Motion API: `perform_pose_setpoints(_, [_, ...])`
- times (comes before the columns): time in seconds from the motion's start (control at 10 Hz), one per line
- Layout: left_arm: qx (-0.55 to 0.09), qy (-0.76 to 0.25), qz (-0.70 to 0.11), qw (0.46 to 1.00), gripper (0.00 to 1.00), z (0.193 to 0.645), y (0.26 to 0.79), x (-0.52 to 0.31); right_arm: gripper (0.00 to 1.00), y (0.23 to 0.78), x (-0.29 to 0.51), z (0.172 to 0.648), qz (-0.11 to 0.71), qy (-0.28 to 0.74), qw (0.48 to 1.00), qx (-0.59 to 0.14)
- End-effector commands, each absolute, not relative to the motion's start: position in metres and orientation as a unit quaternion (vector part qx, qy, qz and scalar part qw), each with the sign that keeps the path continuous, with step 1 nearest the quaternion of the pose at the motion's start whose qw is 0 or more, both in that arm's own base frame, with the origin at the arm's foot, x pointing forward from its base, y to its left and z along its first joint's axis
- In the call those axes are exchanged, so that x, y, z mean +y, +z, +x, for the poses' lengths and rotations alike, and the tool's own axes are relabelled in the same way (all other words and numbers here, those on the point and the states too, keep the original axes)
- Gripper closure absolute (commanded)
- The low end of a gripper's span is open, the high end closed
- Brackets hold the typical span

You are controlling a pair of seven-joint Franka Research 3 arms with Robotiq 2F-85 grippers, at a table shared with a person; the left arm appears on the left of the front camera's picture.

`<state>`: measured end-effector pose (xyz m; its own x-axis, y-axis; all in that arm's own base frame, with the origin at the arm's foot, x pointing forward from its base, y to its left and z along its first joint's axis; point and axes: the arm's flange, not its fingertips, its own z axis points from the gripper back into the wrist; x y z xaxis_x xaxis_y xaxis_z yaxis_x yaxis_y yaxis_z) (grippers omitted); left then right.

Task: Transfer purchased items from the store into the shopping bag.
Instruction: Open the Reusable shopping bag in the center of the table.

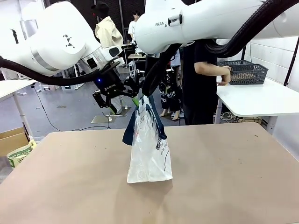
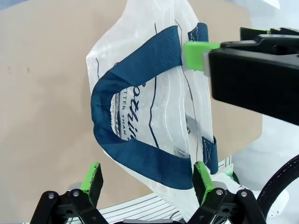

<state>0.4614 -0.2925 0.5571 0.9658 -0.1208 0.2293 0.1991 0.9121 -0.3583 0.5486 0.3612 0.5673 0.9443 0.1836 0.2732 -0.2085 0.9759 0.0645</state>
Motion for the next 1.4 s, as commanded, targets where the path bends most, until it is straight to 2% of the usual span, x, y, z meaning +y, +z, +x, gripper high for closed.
perform_pose_setpoints(0.0, [-0.104,-0.064,-0.193,0.974,0.00,0.468,0.558,-0.301,0.00,0.559,0.358,0.549,0.050,0.086,0.988,-0.114])
perform_pose_setpoints(0.7, [-0.080,-0.038,-0.192,0.977,0.00,0.499,0.522,-0.303,0.00,0.544,0.354,0.556,0.057,0.071,0.992,-0.088])
perform_pose_setpoints(1.1, [-0.078,-0.053,-0.197,0.976,0.00,0.496,0.517,-0.300,0.00,0.546,0.354,0.557,0.049,0.085,0.990,-0.098])
perform_pose_setpoints(1.3, [-0.083,-0.056,-0.194,0.976,0.39,0.493,0.519,-0.300,0.40,0.546,0.353,0.553,0.077,0.116,0.985,-0.101])
